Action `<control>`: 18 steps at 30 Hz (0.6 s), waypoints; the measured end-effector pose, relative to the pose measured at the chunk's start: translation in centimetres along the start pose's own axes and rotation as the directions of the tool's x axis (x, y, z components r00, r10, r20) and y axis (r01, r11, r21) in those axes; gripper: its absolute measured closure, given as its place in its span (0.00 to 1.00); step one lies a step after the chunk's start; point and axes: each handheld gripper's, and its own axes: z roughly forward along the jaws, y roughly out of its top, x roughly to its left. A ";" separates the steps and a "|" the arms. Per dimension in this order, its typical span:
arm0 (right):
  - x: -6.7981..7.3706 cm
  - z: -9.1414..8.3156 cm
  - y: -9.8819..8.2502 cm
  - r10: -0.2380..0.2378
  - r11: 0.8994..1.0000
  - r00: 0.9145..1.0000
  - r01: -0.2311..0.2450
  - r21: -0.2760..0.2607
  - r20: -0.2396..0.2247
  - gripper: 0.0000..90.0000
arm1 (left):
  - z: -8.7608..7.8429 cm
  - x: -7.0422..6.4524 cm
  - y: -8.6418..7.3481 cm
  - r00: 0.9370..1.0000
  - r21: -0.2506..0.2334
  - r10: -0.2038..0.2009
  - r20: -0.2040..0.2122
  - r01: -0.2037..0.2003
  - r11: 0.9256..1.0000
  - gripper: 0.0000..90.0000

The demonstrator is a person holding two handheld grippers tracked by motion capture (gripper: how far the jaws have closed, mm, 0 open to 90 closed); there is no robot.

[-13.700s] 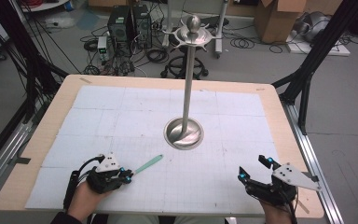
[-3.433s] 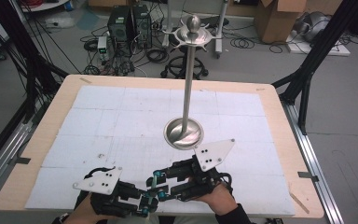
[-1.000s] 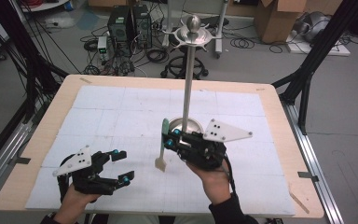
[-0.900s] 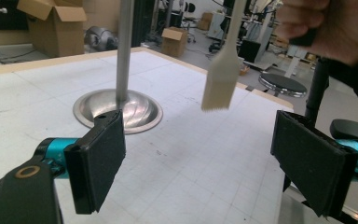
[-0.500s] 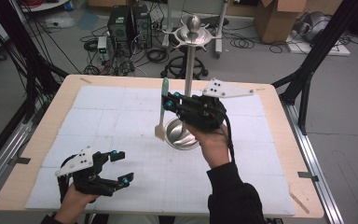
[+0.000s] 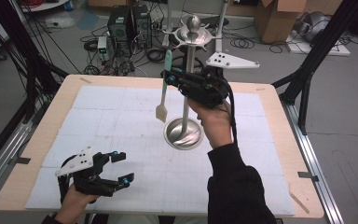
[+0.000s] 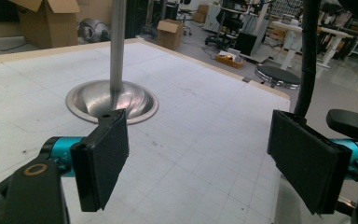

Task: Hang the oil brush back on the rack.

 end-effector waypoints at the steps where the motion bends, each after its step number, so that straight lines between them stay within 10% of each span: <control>1: -0.1 0.0 0.1 0.002 1.000 1.000 -0.002 -0.003 0.004 0.91 | 0.0 0.0 0.0 1.000 -0.001 -0.001 0.000 0.001 1.000 0.23; 18: -1.3 0.0 0.6 0.031 1.000 0.999 -0.031 0.004 0.044 0.91 | -0.2 0.1 0.1 1.000 -0.018 -0.014 0.003 0.014 1.000 0.23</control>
